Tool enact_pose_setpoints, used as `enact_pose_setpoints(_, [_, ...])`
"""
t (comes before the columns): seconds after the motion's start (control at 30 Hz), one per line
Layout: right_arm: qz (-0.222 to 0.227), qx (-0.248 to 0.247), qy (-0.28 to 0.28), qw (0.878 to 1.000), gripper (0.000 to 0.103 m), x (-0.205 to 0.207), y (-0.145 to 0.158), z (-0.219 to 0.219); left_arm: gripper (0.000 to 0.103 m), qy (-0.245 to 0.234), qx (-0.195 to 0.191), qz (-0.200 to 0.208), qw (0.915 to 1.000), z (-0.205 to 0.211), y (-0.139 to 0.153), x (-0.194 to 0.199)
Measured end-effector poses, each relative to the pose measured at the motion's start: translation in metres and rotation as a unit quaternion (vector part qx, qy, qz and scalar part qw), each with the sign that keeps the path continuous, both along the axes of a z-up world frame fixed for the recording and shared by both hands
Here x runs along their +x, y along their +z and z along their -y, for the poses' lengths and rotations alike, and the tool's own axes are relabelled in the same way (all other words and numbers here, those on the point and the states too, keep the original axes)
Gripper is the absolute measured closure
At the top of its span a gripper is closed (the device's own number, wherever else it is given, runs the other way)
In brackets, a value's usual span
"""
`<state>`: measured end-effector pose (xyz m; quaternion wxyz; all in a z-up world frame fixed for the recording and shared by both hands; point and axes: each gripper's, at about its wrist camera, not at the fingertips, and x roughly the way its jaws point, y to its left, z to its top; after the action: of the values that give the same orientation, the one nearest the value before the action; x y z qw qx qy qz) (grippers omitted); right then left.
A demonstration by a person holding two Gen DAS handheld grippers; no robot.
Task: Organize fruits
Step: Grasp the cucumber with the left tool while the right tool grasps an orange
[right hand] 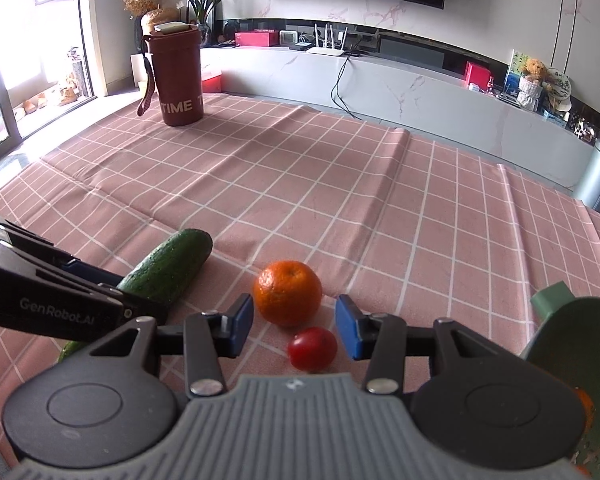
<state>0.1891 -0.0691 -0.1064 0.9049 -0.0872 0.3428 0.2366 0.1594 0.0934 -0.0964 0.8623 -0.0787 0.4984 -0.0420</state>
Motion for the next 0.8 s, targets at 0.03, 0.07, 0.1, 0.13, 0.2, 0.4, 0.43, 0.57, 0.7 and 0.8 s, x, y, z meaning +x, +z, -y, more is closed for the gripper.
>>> enact_pose_setpoints(0.03, [0.001, 0.001, 0.001, 1.0, 0.06, 0.001, -0.001, -0.001, 0.061, 0.0, -0.001, 0.0, 1.0, 0.0, 0.0, 0.0])
enact_pose_setpoints(0.07, [0.002, 0.002, 0.002, 1.0, 0.06, 0.002, -0.001, -0.001, 0.061, 0.0, -0.002, -0.001, 1.0, 0.0, 0.0, 0.0])
enact_pose_setpoints(0.1, [0.002, 0.002, 0.004, 1.0, 0.06, 0.004, -0.002, -0.002, 0.06, 0.001, -0.003, -0.001, 1.0, 0.0, 0.0, 0.0])
enact_pose_setpoints(0.13, [0.0, 0.001, 0.005, 1.0, 0.06, 0.005, -0.004, -0.003, 0.06, 0.001, -0.004, -0.001, 1.0, -0.001, 0.0, 0.0])
enact_pose_setpoints(0.2, [-0.003, -0.001, 0.006, 1.0, 0.06, 0.009, -0.006, -0.004, 0.06, 0.002, -0.004, -0.005, 1.0, -0.002, -0.002, 0.002])
enact_pose_setpoints(0.4, [-0.011, 0.007, 0.009, 1.0, 0.06, 0.017, -0.01, -0.005, 0.06, -0.003, -0.003, -0.008, 1.0, -0.001, -0.004, 0.003])
enact_pose_setpoints(0.43, [-0.012, 0.008, 0.009, 1.0, 0.06, 0.018, -0.01, -0.006, 0.06, -0.003, -0.004, -0.009, 1.0, -0.001, -0.005, 0.003])
enact_pose_setpoints(0.57, [-0.017, 0.013, 0.013, 1.0, 0.06, 0.02, -0.013, -0.008, 0.059, -0.002, -0.011, -0.011, 0.9999, -0.003, -0.007, 0.004])
enact_pose_setpoints(0.7, [-0.025, 0.012, 0.017, 0.999, 0.06, 0.022, -0.015, -0.01, 0.06, -0.004, -0.008, -0.006, 0.9999, -0.002, -0.006, 0.002])
enact_pose_setpoints(0.8, [-0.026, 0.009, 0.017, 0.999, 0.063, 0.021, -0.017, -0.01, 0.06, 0.0, -0.013, -0.004, 0.9999, -0.003, -0.007, 0.001])
